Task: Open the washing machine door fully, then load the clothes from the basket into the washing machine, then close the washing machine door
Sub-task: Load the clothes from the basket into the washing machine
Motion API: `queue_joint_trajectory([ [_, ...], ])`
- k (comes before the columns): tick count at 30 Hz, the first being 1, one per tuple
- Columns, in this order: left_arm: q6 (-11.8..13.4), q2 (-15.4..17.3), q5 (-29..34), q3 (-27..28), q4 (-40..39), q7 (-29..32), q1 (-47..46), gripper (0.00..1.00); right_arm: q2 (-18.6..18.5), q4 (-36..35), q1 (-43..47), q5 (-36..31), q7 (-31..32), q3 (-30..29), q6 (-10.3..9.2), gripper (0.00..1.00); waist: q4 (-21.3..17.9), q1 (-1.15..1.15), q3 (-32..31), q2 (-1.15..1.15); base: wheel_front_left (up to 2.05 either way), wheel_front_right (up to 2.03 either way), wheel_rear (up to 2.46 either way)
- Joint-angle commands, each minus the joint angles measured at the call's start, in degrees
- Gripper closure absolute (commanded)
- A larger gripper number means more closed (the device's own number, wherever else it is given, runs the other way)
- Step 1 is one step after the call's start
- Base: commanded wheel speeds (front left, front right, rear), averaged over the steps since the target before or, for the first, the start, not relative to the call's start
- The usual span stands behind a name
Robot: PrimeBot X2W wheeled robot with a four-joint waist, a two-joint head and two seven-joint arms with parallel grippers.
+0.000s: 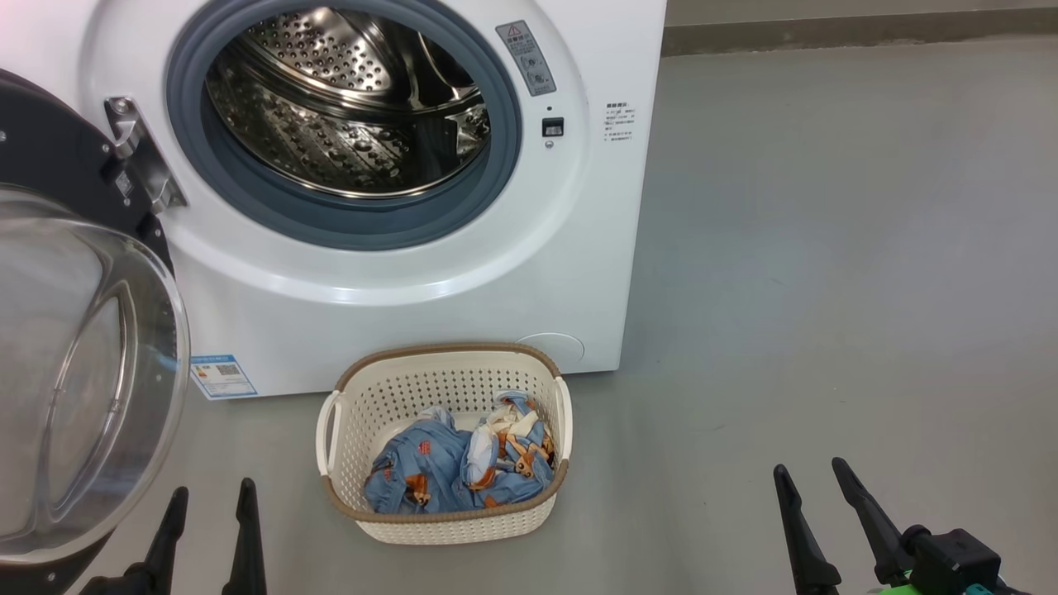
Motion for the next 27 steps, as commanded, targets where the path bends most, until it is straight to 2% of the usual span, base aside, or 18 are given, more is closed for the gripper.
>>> queue_joint_trajectory([
  [1,-0.09,0.95,0.16,2.11,-1.04,-0.32,-1.94,0.00,-0.25,-1.17,-2.06,0.16,-0.69,1.42,0.52,0.00,0.10,0.00,0.08,0.00,0.06,-0.06,0.00],
  [10,-0.09,0.71,0.53,2.69,-0.60,-0.32,-2.24,0.00,-0.25,-1.03,-2.13,0.20,-0.69,1.58,0.52,0.00,0.36,0.00,0.31,0.00,0.65,-0.65,0.00],
  [27,-0.09,0.07,1.07,4.46,-1.62,-0.32,-2.35,0.00,-0.25,-0.87,-2.41,0.41,-0.69,1.81,0.52,0.00,0.60,0.00,1.24,0.00,1.61,-1.61,0.00],
])
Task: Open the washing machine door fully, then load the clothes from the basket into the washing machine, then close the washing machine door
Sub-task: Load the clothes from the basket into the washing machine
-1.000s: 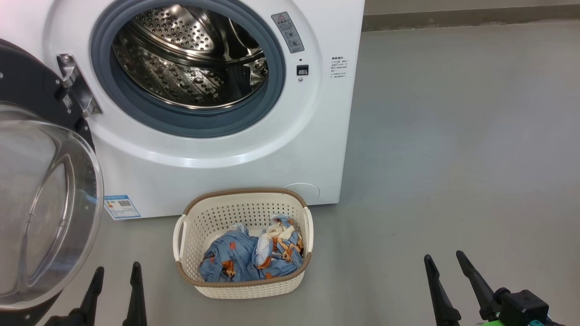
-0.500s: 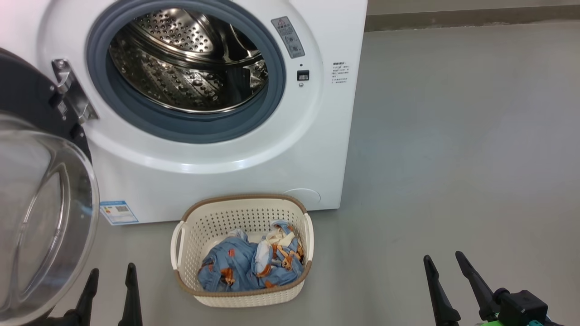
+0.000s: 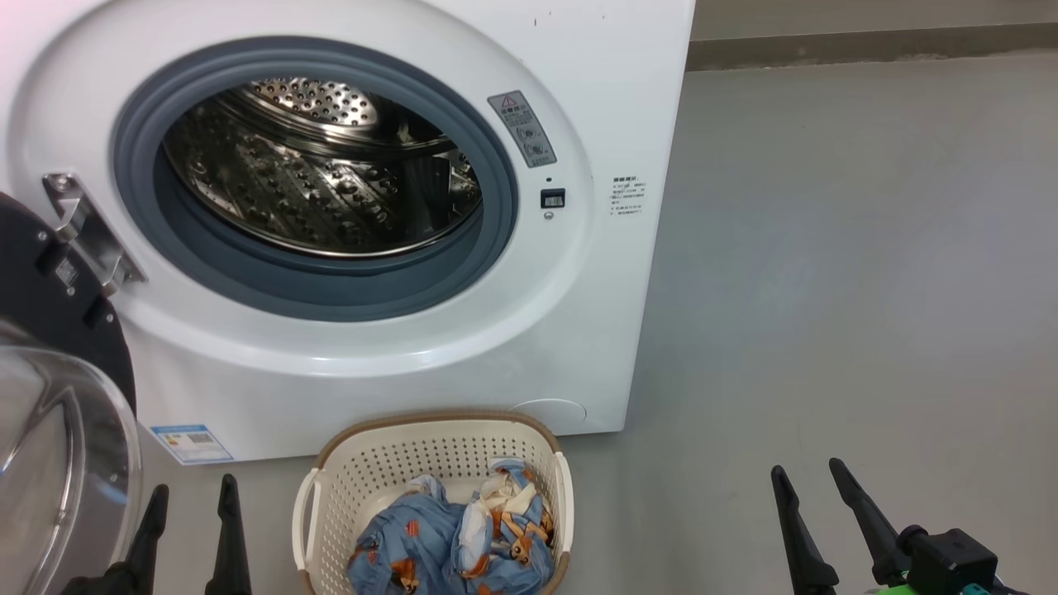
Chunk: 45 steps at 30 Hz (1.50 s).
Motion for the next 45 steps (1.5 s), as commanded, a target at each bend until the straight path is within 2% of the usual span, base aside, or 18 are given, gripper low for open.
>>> queue_joint_trajectory([
  [1,-0.09,0.52,0.10,2.13,-1.41,-0.32,-2.08,0.00,-0.26,-1.09,-2.37,0.41,-0.69,1.63,0.52,0.00,0.01,0.00,0.07,0.00,0.82,-0.82,0.00],
  [35,-0.09,1.67,-1.89,-1.74,-0.09,-0.32,-1.02,0.00,-0.26,0.53,-2.28,0.46,-0.69,2.24,0.52,0.00,-0.41,0.00,-0.32,0.00,0.04,-0.04,0.00],
  [45,-0.09,1.56,-2.81,-3.42,0.58,-0.32,-0.93,0.00,-0.26,0.99,-2.31,0.54,-0.69,2.69,0.52,0.00,-0.55,0.00,1.48,0.00,0.00,0.00,0.00],
])
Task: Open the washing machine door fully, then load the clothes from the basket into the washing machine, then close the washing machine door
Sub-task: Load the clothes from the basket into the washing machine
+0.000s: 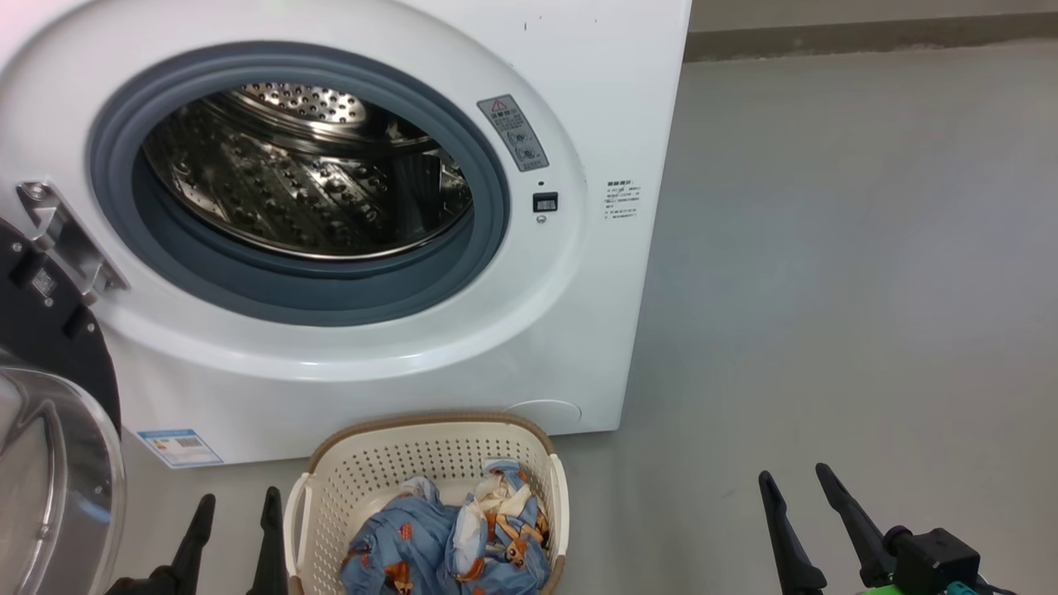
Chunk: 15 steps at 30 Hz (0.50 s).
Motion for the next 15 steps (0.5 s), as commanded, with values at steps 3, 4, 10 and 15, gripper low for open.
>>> queue_joint_trajectory([
  [3,-0.09,1.12,-0.66,1.21,-0.74,-0.32,-1.40,0.00,-0.26,-0.85,-1.76,0.45,-0.69,1.57,0.52,0.00,-0.17,0.00,1.28,0.00,0.00,0.00,0.00],
  [4,-0.09,1.16,-0.78,1.10,-0.60,-0.32,-1.44,0.00,-0.26,-0.74,-1.79,0.45,-0.69,1.55,0.52,0.00,-0.21,0.00,1.48,0.00,0.00,0.00,0.00],
  [10,-0.09,1.32,-1.67,-0.24,0.22,-0.32,-2.21,0.00,-0.26,0.09,-2.10,0.60,-0.69,1.56,0.52,0.00,-0.49,0.00,2.94,0.00,0.00,0.00,0.00],
  [15,-0.09,1.65,-2.65,-1.97,1.98,-0.32,-3.46,0.00,-0.26,0.43,-2.76,0.71,-0.69,1.54,0.52,0.00,-0.72,0.00,4.42,0.00,0.00,0.00,0.00],
])
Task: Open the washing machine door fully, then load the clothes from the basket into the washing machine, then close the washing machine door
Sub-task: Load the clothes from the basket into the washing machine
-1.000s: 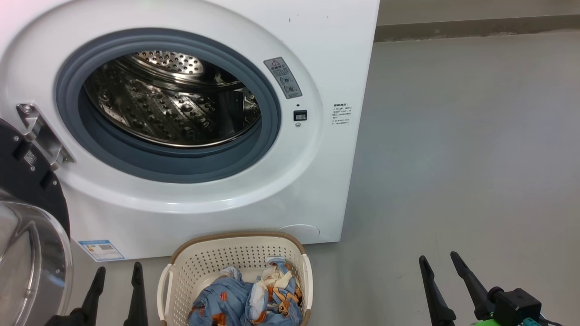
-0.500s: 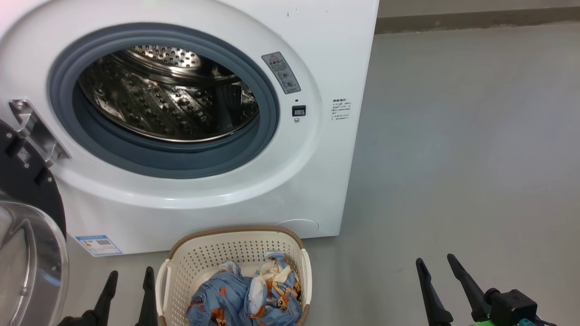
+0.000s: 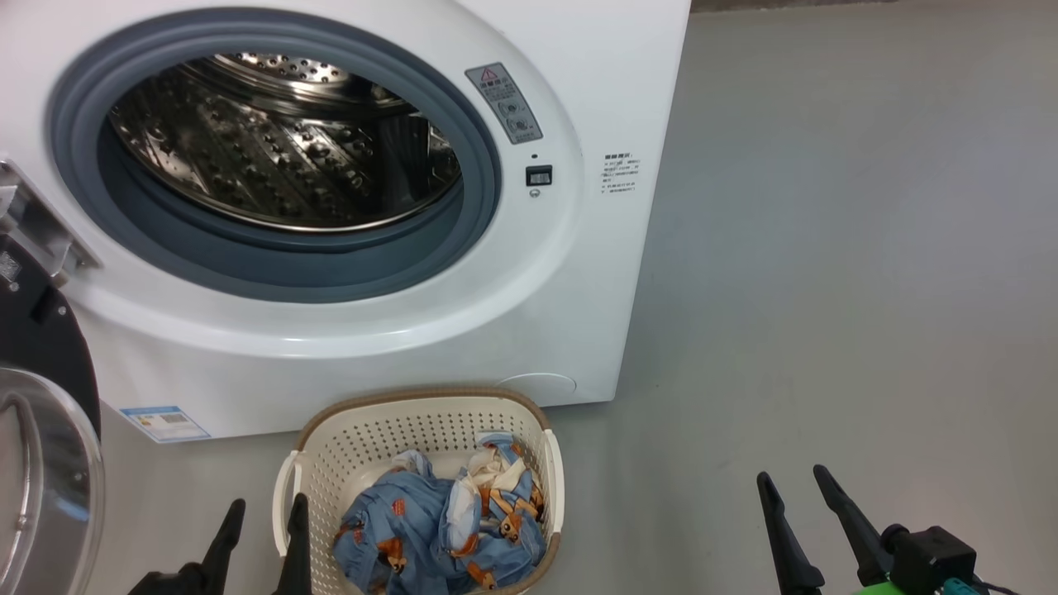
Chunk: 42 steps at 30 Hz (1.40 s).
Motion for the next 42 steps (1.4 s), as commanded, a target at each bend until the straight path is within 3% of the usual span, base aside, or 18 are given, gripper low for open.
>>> queue_joint_trajectory([
  [1,-0.09,0.95,-0.87,1.38,-0.58,-0.32,-2.96,0.00,-0.26,-1.15,-2.57,0.53,-0.69,1.47,0.52,0.00,-0.27,0.00,0.96,0.00,0.00,0.00,0.00],
  [22,-0.09,2.94,-4.91,-0.92,2.95,-0.32,-9.17,0.00,-0.26,-2.05,-6.39,1.58,-0.69,2.07,0.52,0.00,-0.99,0.00,11.00,0.00,0.00,0.00,0.00],
  [42,-0.09,8.20,-10.21,-7.62,10.41,-0.32,-24.45,0.00,-0.26,-4.64,-12.43,1.65,-0.69,3.92,0.52,0.00,-3.42,0.00,28.34,0.00,0.00,0.00,0.00],
])
